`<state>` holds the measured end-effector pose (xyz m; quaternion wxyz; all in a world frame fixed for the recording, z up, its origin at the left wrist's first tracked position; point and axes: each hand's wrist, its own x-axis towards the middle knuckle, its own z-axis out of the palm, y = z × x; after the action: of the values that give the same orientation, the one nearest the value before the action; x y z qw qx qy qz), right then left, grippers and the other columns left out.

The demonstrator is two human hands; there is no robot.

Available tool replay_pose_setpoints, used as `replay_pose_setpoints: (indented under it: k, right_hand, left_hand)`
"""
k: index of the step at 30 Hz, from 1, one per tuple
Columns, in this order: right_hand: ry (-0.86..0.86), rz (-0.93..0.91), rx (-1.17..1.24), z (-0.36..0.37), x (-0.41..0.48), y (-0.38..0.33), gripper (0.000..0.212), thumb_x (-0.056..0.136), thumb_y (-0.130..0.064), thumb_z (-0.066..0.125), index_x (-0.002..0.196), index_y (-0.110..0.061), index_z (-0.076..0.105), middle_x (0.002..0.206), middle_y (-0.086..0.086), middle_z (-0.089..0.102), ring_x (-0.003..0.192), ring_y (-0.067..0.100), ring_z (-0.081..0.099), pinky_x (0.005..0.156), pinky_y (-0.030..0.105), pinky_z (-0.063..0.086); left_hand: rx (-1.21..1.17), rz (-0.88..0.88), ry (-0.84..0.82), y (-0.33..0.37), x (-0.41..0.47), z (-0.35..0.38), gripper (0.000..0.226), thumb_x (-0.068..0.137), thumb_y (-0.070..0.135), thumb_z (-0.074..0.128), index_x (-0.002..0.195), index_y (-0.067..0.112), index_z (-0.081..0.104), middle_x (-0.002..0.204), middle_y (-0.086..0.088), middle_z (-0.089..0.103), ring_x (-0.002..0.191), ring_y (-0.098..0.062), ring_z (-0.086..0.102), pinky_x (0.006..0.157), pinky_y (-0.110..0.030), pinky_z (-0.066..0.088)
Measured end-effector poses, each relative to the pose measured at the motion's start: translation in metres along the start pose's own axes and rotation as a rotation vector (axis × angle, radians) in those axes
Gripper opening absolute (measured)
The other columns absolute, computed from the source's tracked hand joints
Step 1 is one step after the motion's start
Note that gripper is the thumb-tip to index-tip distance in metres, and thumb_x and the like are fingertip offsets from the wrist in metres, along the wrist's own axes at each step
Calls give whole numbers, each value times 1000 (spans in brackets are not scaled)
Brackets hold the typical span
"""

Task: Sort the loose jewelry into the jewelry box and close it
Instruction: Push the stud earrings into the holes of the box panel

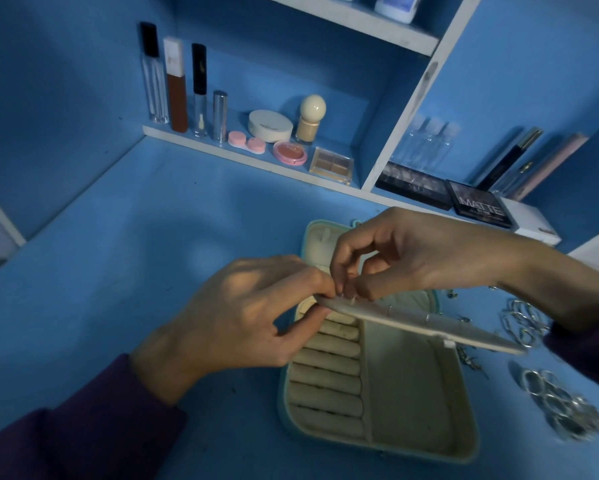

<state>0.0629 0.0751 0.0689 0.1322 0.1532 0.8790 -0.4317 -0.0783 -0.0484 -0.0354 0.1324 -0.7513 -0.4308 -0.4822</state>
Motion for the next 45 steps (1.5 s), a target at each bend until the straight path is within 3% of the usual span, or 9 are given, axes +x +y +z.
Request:
replay_pose_setpoints:
  k: [10, 14, 18, 21, 25, 30, 36, 42, 45]
  right_hand:
    - [5, 32, 5, 3, 3, 2, 17, 82, -2, 62, 77, -17, 70, 71, -9, 65, 62, -2, 54, 62, 10, 42]
    - [19, 36, 57, 1, -1, 8, 7, 86, -8, 65, 84, -13, 70, 75, -3, 66, 69, 7, 58, 67, 20, 47]
    - [228, 38, 248, -14, -15, 19, 20, 81, -21, 63, 94, -7, 69, 81, 11, 68, 76, 16, 63, 66, 23, 50]
    - [402, 69, 453, -23, -30, 29, 21, 78, -29, 71, 85, -10, 71, 79, 14, 67, 72, 21, 62, 62, 24, 52]
    - [593, 174, 726, -27, -48, 48, 27, 79, -37, 57, 74, -14, 70, 68, 9, 64, 60, 17, 60, 53, 21, 49]
    - [768, 241, 1025, -17, -55, 72, 41, 85, -42, 51, 64, -15, 74, 60, 4, 64, 55, 14, 60, 50, 18, 50]
    - [814, 232, 1111, -2, -55, 88, 38, 89, -49, 46, 89, -15, 63, 80, 4, 67, 74, 17, 64, 69, 31, 48]
    - [816, 206, 1062, 4, -58, 90, 39, 92, -47, 44, 97, -14, 65, 83, 5, 66, 76, 18, 62, 73, 32, 48]
    - [805, 197, 1040, 5, -62, 92, 37, 93, -43, 44, 102, -13, 64, 83, 6, 68, 75, 18, 63, 69, 30, 50]
  left_hand:
    - [18, -4, 17, 0, -1, 1, 11, 85, 9, 63, 90, 12, 54, 75, -3, 68, 69, -14, 63, 61, -27, 51]
    - [27, -41, 18, 0, -1, 3, 8, 87, 11, 63, 92, 12, 56, 75, -3, 68, 67, -16, 64, 60, -28, 51]
    - [27, -117, 26, -1, -2, 4, 10, 87, 15, 65, 92, 14, 57, 77, 0, 69, 69, -14, 65, 62, -27, 51]
    - [20, -179, 61, -2, 1, 7, 13, 85, 17, 66, 93, 16, 55, 79, 1, 70, 73, -7, 63, 70, -17, 51]
    - [-78, -341, 84, -3, 13, 11, 17, 82, 26, 63, 95, 21, 53, 83, 8, 65, 75, 3, 60, 74, -3, 45]
    - [-275, -554, 25, -14, 27, 13, 18, 79, 26, 69, 88, 33, 56, 80, 5, 69, 67, -3, 64, 69, -18, 53]
    - [-425, -801, 3, -27, 34, 23, 28, 83, 7, 72, 91, 31, 60, 71, 8, 70, 66, -6, 61, 68, -16, 47]
    - [-607, -936, 47, -27, 29, 27, 20, 91, 12, 59, 99, 30, 64, 80, 1, 71, 71, -3, 61, 64, -14, 47]
    - [-584, -928, 50, -30, 25, 26, 30, 94, 5, 53, 98, 33, 63, 74, 15, 71, 69, 3, 61, 64, -12, 46]
